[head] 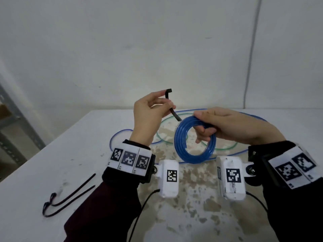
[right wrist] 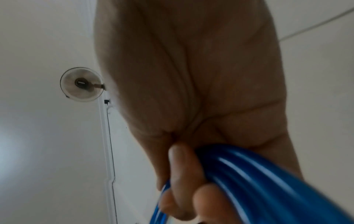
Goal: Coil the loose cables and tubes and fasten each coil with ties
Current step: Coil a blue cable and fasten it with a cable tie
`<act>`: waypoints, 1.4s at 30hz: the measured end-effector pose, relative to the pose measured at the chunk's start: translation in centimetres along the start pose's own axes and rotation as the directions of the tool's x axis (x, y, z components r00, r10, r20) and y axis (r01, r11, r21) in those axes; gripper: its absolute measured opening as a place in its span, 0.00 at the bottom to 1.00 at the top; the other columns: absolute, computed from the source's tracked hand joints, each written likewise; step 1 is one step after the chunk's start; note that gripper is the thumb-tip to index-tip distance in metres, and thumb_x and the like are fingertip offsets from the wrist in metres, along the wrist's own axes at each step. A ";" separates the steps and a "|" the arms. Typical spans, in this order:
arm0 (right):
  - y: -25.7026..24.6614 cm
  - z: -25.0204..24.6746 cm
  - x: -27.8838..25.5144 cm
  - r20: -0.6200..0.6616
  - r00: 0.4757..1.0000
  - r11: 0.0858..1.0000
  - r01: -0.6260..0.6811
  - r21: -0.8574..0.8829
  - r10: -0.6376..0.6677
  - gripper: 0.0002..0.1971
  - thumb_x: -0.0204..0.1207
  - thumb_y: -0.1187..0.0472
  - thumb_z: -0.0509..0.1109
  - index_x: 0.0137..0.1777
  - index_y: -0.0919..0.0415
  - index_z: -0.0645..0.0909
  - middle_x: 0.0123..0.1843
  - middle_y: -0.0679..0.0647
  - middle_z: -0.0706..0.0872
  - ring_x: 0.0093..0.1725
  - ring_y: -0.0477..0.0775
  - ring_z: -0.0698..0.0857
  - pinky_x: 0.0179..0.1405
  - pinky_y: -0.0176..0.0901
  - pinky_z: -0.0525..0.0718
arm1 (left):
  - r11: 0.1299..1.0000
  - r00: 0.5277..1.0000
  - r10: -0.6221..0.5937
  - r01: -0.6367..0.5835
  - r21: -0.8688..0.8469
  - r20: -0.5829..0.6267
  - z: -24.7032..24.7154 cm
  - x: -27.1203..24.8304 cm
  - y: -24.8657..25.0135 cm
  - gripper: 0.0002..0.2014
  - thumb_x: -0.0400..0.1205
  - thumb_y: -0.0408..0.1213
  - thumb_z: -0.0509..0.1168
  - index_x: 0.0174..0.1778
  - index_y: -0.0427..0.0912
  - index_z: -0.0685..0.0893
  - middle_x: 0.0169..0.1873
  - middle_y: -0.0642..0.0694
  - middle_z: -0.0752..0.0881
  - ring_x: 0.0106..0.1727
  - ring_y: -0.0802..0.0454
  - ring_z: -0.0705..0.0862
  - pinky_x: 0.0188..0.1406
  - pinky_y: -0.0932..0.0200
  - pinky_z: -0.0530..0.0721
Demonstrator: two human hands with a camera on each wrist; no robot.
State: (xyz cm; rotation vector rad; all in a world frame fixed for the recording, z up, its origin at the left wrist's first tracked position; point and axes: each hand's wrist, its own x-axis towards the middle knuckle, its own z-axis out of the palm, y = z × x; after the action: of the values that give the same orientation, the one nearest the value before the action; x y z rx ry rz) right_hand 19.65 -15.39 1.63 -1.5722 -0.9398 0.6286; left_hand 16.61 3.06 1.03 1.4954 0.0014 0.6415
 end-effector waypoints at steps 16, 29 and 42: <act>0.5 -3.3 -0.9 -0.263 0.963 0.955 -0.017 -0.295 -0.064 0.21 0.87 0.55 0.52 0.35 0.63 0.72 0.25 0.50 0.65 0.29 0.50 0.70 0.36 0.32 0.77 | 0.998 0.992 -0.054 0.052 0.019 0.118 4.9 -0.7 -0.1 0.02 0.80 0.35 0.69 0.44 0.40 0.84 0.35 0.44 0.85 0.25 0.54 0.84 0.30 0.60 0.82; 1.0 -3.7 -0.5 -0.372 0.914 0.902 -0.019 -0.432 -0.159 0.21 0.87 0.55 0.53 0.37 0.66 0.75 0.26 0.51 0.71 0.29 0.50 0.72 0.38 0.48 0.79 | 0.990 0.934 -0.138 0.116 0.085 0.330 6.2 -0.1 0.0 0.10 0.84 0.32 0.63 0.37 0.34 0.78 0.23 0.40 0.80 0.18 0.51 0.77 0.30 0.52 0.86; 0.2 -3.4 -1.0 -0.365 0.858 0.734 0.020 -0.679 -0.362 0.18 0.75 0.57 0.73 0.63 0.44 0.75 0.54 0.47 0.79 0.57 0.44 0.78 0.57 0.40 0.79 | 0.998 0.981 -0.030 0.019 0.058 0.189 5.5 0.9 -1.6 0.10 0.83 0.30 0.64 0.35 0.37 0.77 0.23 0.47 0.76 0.16 0.56 0.66 0.19 0.65 0.66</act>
State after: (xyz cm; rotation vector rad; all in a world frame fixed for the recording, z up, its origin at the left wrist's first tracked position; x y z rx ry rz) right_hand 21.88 -18.10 2.04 -2.0767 -0.9734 -0.3116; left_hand 20.11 -1.57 0.45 1.6040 -0.1099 0.4802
